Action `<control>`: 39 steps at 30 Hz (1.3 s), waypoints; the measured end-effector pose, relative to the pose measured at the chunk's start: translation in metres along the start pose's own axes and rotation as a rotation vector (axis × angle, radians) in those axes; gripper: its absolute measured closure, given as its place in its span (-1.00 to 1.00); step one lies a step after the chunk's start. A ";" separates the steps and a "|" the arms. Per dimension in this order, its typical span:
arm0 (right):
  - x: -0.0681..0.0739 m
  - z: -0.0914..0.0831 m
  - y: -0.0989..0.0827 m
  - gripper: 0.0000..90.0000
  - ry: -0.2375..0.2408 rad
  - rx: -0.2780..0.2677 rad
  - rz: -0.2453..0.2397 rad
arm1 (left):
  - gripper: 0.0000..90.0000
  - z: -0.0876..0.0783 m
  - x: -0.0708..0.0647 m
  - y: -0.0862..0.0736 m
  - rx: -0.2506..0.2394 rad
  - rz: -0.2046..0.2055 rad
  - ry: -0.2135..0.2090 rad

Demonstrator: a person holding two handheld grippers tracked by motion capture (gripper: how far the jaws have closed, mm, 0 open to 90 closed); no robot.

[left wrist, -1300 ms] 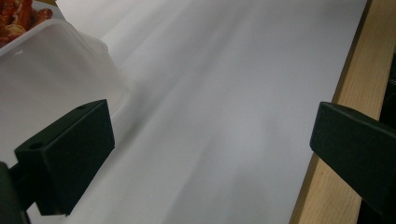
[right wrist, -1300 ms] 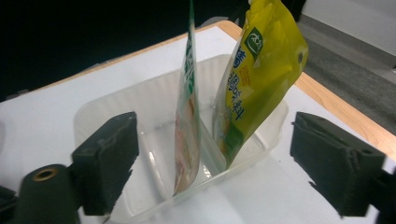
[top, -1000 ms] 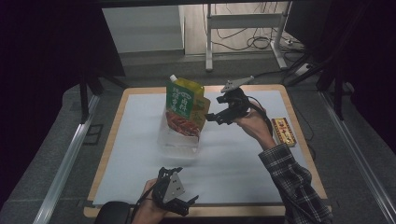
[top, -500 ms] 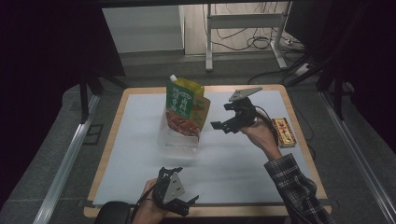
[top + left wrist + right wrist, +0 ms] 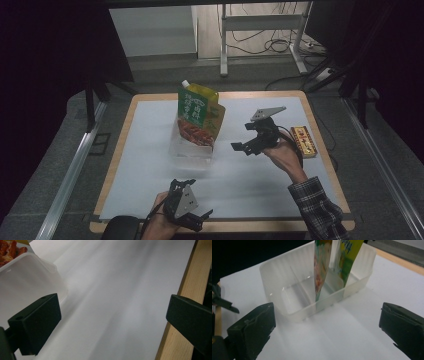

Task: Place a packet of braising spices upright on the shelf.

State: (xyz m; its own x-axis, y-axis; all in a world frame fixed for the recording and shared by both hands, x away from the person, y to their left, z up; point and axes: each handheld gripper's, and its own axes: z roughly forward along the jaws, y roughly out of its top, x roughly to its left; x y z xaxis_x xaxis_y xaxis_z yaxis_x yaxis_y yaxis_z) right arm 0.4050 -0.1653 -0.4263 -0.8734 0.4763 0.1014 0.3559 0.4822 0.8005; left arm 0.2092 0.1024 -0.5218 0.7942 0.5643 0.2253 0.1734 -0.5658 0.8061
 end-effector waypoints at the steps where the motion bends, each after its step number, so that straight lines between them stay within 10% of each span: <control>1: 0.000 0.001 -0.002 -1.00 -0.002 0.013 -0.003 | -1.00 0.000 0.000 0.000 -0.001 0.000 -0.001; 10: -0.002 0.006 -0.014 -1.00 -0.037 0.025 -0.036 | -1.00 -0.002 0.000 0.000 -0.002 0.009 -0.004; 39: -0.046 -0.007 -0.049 -0.95 -0.226 0.090 0.094 | -1.00 -0.002 0.001 0.000 0.003 0.013 0.005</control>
State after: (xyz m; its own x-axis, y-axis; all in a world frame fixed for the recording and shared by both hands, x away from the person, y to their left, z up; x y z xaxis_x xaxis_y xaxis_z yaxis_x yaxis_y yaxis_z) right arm 0.4254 -0.2158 -0.4666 -0.7423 0.6693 0.0301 0.4688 0.4867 0.7372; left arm 0.2087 0.1039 -0.5209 0.7938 0.5595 0.2385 0.1645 -0.5750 0.8015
